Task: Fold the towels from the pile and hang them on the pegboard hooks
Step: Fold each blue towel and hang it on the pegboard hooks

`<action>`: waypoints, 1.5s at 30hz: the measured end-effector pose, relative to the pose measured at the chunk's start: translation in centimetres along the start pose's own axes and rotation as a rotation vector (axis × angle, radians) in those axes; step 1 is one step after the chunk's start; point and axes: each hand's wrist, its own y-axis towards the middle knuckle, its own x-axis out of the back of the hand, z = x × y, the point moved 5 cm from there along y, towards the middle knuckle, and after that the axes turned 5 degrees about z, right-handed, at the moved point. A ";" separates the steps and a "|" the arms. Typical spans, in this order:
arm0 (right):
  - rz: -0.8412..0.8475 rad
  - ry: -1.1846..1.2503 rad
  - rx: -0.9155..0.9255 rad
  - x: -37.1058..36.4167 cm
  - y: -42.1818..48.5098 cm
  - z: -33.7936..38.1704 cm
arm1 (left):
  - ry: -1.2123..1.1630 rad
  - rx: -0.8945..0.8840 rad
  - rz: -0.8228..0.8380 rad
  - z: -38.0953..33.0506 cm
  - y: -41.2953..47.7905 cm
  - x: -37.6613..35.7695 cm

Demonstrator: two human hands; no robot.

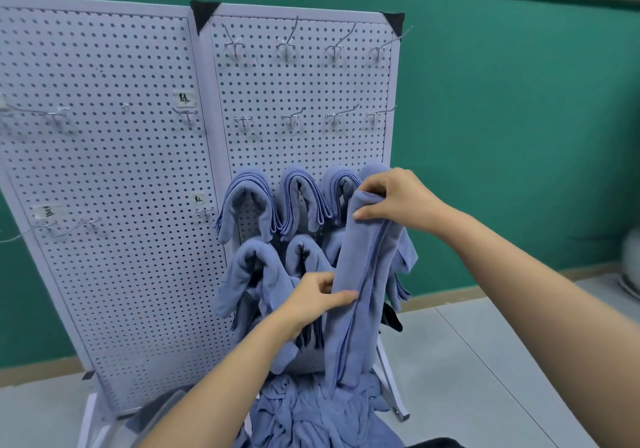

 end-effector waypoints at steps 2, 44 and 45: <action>-0.038 0.028 -0.013 0.7 0.3 0.2 | 0.023 0.039 0.030 0.8 -0.5 0.1; -0.651 0.780 -0.347 20.4 16.9 -19.7 | -0.736 -0.008 -0.284 -17.4 23.7 9.0; -0.647 0.811 -0.381 19.5 17.3 -20.5 | -0.705 -0.007 -0.304 -17.2 24.1 9.1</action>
